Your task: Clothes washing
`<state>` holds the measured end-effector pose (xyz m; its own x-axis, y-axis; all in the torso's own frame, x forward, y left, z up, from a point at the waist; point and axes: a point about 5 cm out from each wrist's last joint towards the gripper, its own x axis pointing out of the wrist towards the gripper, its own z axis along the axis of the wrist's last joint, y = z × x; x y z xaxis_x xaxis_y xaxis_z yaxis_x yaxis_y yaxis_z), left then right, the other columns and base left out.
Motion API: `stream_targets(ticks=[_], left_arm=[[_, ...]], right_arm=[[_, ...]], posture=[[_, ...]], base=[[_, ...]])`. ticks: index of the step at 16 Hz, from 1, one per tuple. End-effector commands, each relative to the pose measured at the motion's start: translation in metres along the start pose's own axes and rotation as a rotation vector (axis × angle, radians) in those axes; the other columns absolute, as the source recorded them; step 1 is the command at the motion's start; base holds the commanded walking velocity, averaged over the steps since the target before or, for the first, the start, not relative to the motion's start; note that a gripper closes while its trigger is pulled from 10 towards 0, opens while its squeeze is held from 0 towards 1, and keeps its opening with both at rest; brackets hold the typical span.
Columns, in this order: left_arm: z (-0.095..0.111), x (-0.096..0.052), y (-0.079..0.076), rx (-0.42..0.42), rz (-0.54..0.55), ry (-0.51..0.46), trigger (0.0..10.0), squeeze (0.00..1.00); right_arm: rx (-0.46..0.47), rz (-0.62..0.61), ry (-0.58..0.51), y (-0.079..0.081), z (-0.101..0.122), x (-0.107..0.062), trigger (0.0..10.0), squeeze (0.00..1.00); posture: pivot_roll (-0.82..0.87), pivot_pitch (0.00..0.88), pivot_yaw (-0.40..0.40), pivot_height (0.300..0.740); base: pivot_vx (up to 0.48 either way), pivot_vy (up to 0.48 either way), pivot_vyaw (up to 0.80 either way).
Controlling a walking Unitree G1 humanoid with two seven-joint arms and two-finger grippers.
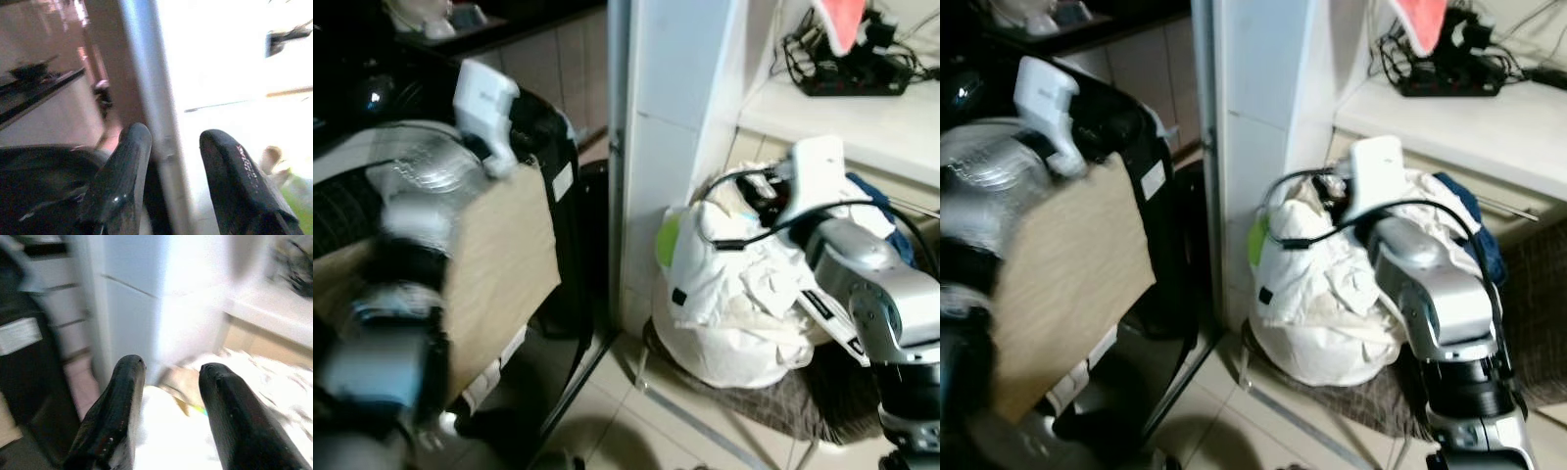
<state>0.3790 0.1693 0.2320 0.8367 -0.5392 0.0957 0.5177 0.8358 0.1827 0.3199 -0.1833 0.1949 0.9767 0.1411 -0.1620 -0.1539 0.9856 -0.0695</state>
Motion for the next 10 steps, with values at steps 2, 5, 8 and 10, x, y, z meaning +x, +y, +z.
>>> stream_targets(ticks=[2, 5, 8, 10], left_arm=[[0.003, 0.006, -0.051, -0.089, -0.13, -0.075, 10.0, 0.0], [-0.015, -0.012, -0.106, -0.087, -0.245, -0.058, 10.0, 0.0], [-0.024, -0.025, -0.125, 0.029, -0.339, -0.034, 10.0, 0.0], [-0.023, -0.033, -0.13, 0.006, -0.377, -0.014, 10.0, 0.0]], right_arm=[[-0.026, -0.139, 0.045, -0.018, -0.016, 0.007, 10.0, 1.0], [0.014, -0.322, 0.118, -0.049, -0.043, 0.016, 10.0, 1.0], [0.165, -0.396, 0.211, -0.067, -0.065, 0.021, 10.0, 1.0], [0.124, -0.417, 0.264, -0.071, -0.076, 0.023, 10.0, 1.0]], posture=[[-0.1, 0.0, 0.014, 0.74], [-0.1, 0.0, 0.002, 0.74], [-0.09, 0.0, -0.02, 0.74], [-0.09, 0.0, -0.025, 0.74]], base=[[0.0, 0.0, 0.0], [0.0, 0.0, 0.0], [0.0, 0.0, 0.0], [0.0, 0.0, 0.0]])
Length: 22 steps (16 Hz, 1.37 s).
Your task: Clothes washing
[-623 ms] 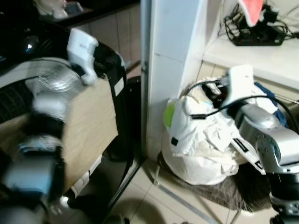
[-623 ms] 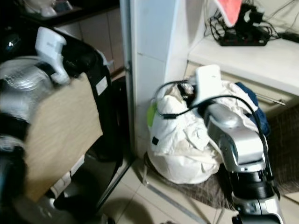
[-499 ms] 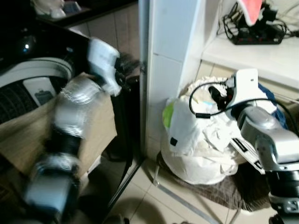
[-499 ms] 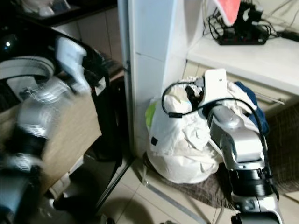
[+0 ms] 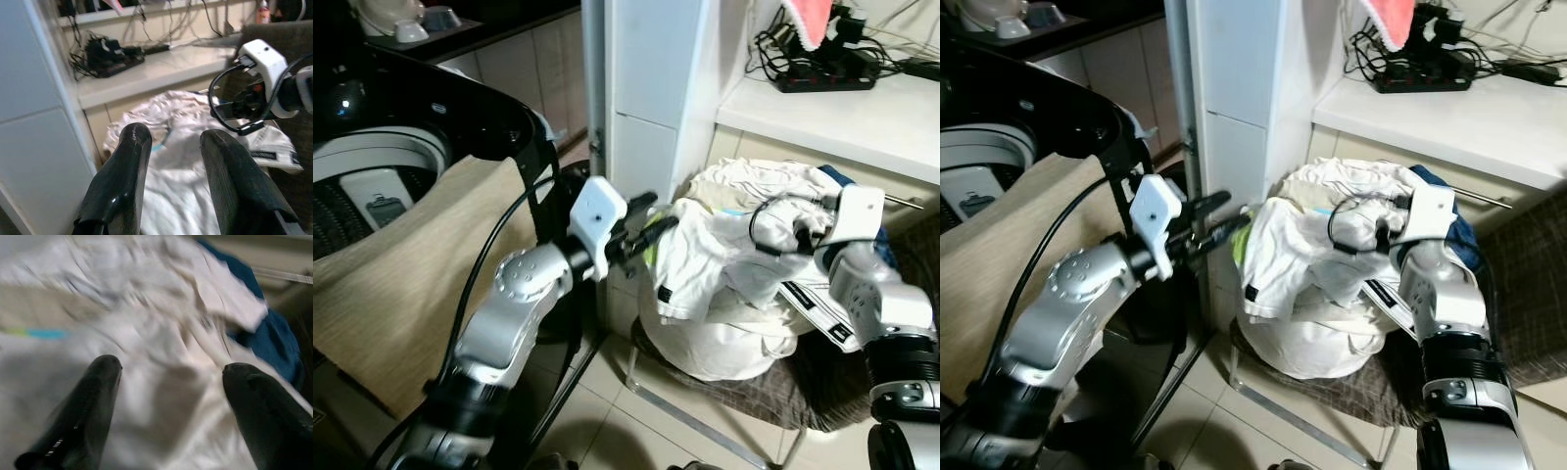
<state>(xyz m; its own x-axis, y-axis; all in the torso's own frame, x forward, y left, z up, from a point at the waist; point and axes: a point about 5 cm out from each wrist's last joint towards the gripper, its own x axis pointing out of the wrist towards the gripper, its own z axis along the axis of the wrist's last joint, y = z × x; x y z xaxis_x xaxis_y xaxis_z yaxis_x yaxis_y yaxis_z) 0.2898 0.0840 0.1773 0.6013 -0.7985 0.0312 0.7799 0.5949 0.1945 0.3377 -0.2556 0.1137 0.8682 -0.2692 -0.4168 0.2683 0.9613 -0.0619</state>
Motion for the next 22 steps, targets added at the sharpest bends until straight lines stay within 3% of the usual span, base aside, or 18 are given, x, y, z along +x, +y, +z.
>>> stream_targets(ticks=[1, 3, 4, 8, 9, 10, 11, 22], left_arm=[[0.006, -0.001, -0.005, 0.003, -0.043, -0.003, 10.0, 0.0], [0.004, -0.006, -0.014, -0.012, -0.107, 0.029, 10.0, 0.0], [0.003, -0.007, -0.016, 0.008, -0.124, 0.043, 10.0, 0.0], [0.005, -0.006, -0.017, 0.028, -0.128, 0.061, 10.0, 0.0], [0.005, -0.006, -0.017, 0.033, -0.133, 0.065, 10.0, 0.0], [0.006, -0.006, -0.016, 0.033, -0.128, 0.065, 10.0, 0.0], [0.006, -0.006, -0.016, 0.032, -0.128, 0.064, 10.0, 0.0], [0.006, -0.006, -0.016, 0.031, -0.131, 0.073, 10.0, 0.0]], right_arm=[[-0.017, -0.015, -0.016, -0.001, 0.006, 0.002, 10.0, 1.0], [-0.062, 0.01, 0.064, -0.002, -0.004, 0.007, 10.0, 1.0], [-0.075, 0.034, 0.12, -0.002, -0.012, 0.009, 10.0, 0.0], [-0.016, 0.156, 0.188, 0.003, -0.03, 0.011, 10.0, 0.0], [0.017, 0.162, 0.188, 0.003, -0.031, 0.011, 7.3, 0.0], [0.032, 0.168, 0.187, 0.002, -0.031, 0.012, 2.2, 0.0], [0.036, 0.17, 0.183, 0.002, -0.031, 0.012, 0.0, 0.0], [0.034, 0.222, 0.113, 0.003, -0.019, 0.013, 0.0, 0.0]], posture=[[-0.09, 0.0, -0.025, 0.74], [-0.09, 0.0, -0.026, 0.74], [-0.08, 0.0, -0.028, 0.74], [-0.08, 0.0, -0.027, 0.74], [-0.08, 0.0, -0.026, 0.74], [-0.08, 0.0, -0.027, 0.74], [-0.08, 0.0, -0.026, 0.74], [-0.08, 0.0, -0.024, 0.74]], base=[[0.0, 0.0, 0.0], [0.0, 0.0, 0.0], [0.0, 0.0, 0.0], [0.0, 0.0, 0.0], [0.0, 0.0, 0.0], [0.0, 0.0, 0.0], [0.0, 0.0, 0.0], [0.0, 0.0, 0.0]])
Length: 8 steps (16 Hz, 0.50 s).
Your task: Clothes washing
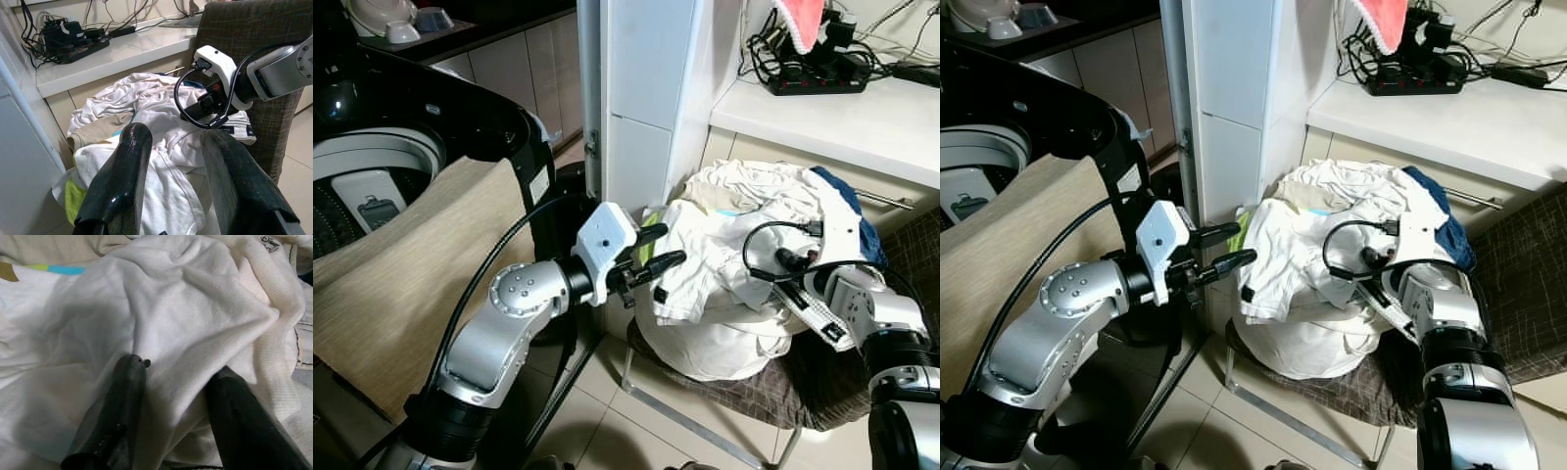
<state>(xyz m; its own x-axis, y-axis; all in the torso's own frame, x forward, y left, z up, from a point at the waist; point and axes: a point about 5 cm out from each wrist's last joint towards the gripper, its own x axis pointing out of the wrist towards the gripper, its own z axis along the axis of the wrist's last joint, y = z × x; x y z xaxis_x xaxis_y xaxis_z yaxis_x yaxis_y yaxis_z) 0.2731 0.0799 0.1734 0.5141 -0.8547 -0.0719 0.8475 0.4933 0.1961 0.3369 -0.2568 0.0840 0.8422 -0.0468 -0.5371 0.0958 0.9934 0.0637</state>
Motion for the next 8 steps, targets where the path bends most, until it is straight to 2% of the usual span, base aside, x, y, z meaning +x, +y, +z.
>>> stream_targets(ticks=[1, 4, 5, 6, 7, 8], left_arm=[[0.006, 0.001, 0.0, 0.028, -0.007, -0.005, 10.0, 0.0], [0.006, 0.002, 0.001, 0.02, 0.001, 0.001, 10.0, 0.0], [0.006, 0.002, 0.004, 0.009, 0.036, 0.0, 10.0, 0.0], [0.006, 0.002, 0.009, -0.008, 0.085, -0.011, 10.0, 0.0], [0.01, 0.0, 0.02, -0.052, 0.207, -0.056, 10.0, 0.0], [0.012, -0.001, 0.024, -0.064, 0.244, -0.072, 10.0, 0.0]], right_arm=[[0.006, 0.008, -0.026, 0.002, 0.008, 0.001, 0.0, 0.0], [0.011, 0.005, -0.034, 0.0, 0.01, 0.0, 0.0, 0.0], [0.011, 0.004, -0.051, 0.0, 0.012, 0.0, 0.0, 0.0], [0.017, 0.01, -0.073, 0.0, 0.015, -0.001, 0.0, 0.0], [0.025, 0.018, -0.108, 0.0, 0.021, -0.004, 0.0, 0.0], [0.024, 0.018, -0.119, -0.001, 0.023, -0.005, 0.0, 0.0]], posture=[[-0.09, 0.0, -0.023, 0.74], [-0.09, 0.0, -0.022, 0.74], [-0.09, 0.007, -0.02, 0.74], [-0.09, 0.018, -0.019, 0.74], [-0.1, 0.054, -0.017, 0.74], [-0.1, 0.077, -0.017, 0.74]], base=[[0.0, 0.0, 0.0], [0.0, 0.0, 0.0], [0.0, 0.0, 0.0], [0.0, 0.0, 0.0], [0.0, 0.0, 0.0], [0.0, 0.0, 0.0]])
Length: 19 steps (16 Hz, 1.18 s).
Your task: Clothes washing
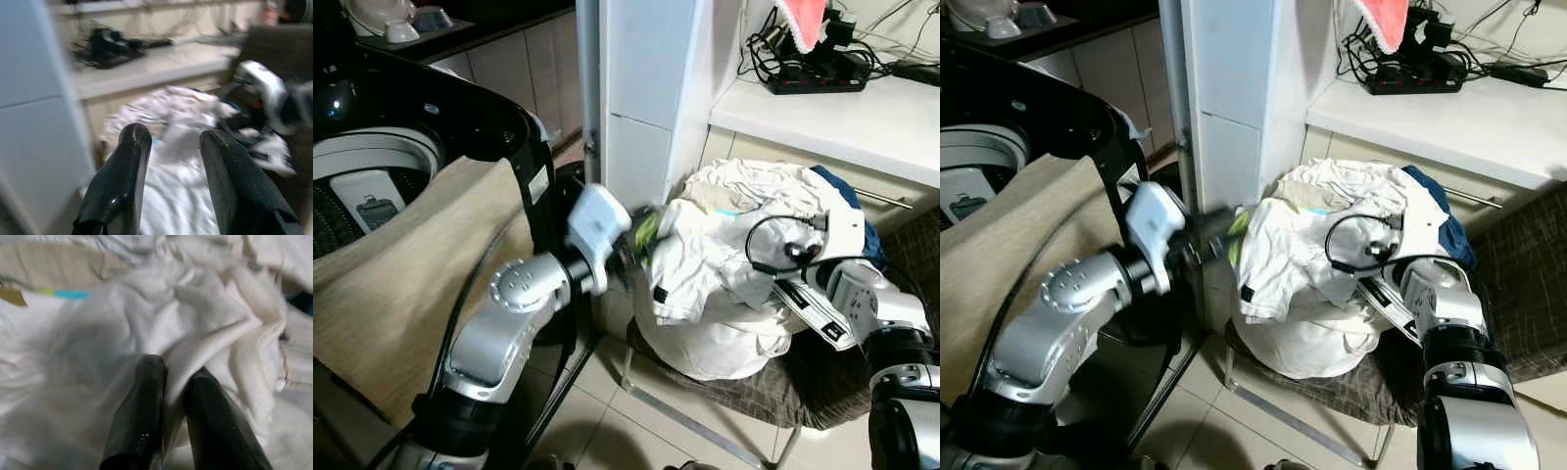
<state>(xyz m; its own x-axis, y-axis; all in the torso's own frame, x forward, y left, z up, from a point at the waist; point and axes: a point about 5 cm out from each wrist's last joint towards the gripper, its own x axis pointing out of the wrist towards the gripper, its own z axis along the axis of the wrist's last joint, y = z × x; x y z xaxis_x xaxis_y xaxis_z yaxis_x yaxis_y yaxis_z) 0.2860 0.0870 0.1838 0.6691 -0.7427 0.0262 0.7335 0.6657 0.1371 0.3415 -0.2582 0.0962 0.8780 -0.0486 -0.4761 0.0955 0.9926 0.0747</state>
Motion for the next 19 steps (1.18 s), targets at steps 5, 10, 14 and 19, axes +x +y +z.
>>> stream_targets(ticks=[5, 10, 14, 19], left_arm=[[0.011, -0.003, 0.008, -0.01, 0.058, -0.016, 10.0, 0.0], [0.024, -0.004, 0.007, -0.007, 0.061, -0.052, 10.0, 0.0], [0.041, 0.005, 0.008, 0.012, 0.047, -0.114, 10.0, 0.0], [0.063, 0.024, 0.014, -0.018, 0.059, -0.219, 10.0, 0.0]], right_arm=[[0.035, 0.032, -0.079, -0.001, 0.019, -0.008, 0.0, 0.0], [0.092, 0.18, -0.337, 0.023, 0.084, -0.033, 0.0, 0.0], [0.065, 0.428, -0.528, 0.054, 0.147, -0.076, 0.0, 0.0], [0.015, 0.714, -0.578, 0.081, 0.179, -0.13, 0.0, 0.0]], posture=[[-0.11, 0.149, -0.016, 0.74], [-0.09, 0.219, -0.022, 0.74], [-0.1, 0.214, -0.022, 0.74], [-0.13, 0.126, -0.022, 0.74]], base=[[0.0, 0.0, 0.0], [0.0, 0.0, 0.0], [0.0, 0.0, 0.0], [0.0, 0.0, 0.0]])
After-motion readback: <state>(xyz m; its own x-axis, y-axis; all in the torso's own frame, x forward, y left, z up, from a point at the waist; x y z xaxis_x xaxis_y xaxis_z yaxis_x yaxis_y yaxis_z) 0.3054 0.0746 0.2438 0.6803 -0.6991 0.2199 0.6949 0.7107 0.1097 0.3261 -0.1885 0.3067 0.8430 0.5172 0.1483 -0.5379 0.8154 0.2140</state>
